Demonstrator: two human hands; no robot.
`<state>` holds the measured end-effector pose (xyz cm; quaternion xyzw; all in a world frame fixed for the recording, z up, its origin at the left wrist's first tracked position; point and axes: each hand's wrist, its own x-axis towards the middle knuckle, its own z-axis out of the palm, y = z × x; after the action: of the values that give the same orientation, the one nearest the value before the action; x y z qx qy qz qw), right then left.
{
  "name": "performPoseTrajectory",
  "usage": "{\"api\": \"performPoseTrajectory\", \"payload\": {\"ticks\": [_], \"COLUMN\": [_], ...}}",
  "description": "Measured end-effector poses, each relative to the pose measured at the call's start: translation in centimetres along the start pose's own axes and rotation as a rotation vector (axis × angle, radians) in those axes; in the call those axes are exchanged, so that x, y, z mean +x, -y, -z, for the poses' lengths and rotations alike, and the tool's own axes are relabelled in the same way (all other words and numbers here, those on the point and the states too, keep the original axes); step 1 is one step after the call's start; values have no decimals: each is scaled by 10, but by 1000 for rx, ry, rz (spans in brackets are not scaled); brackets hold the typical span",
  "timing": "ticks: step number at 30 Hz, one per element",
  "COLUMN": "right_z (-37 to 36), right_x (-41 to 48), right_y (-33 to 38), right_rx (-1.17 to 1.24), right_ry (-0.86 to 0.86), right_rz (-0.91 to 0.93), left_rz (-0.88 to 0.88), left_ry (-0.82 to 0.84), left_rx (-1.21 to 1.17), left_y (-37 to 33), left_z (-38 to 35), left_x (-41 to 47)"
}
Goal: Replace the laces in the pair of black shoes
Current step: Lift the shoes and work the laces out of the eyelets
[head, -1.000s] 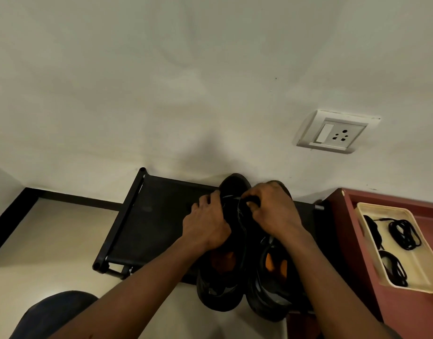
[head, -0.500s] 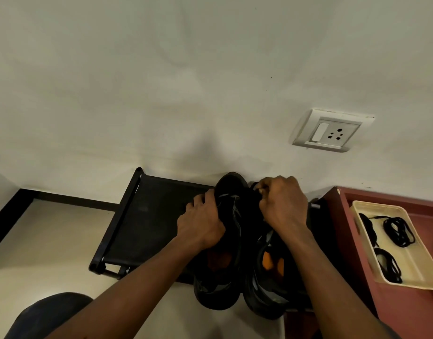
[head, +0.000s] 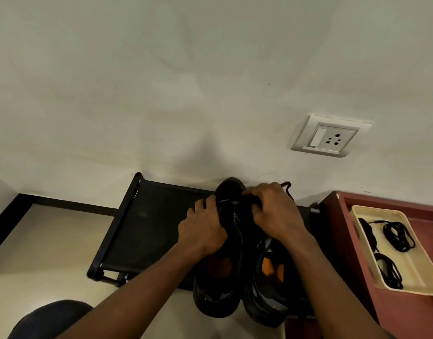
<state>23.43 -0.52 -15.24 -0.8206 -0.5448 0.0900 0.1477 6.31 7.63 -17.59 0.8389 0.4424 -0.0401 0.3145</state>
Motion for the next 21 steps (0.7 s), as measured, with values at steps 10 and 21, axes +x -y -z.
{"api": "performPoseTrajectory", "payload": {"ticks": [10, 21], "right_z": [-3, -10], "right_x": [3, 7], "right_y": [8, 6], "right_rx": [38, 359], "right_ry": [122, -156], "right_rz": [36, -303], "left_rz": [-41, -36], "left_ry": [-36, -19], "left_rx": [46, 120], "left_y": [0, 4], "left_z": [1, 1], "left_x": [2, 4]}}
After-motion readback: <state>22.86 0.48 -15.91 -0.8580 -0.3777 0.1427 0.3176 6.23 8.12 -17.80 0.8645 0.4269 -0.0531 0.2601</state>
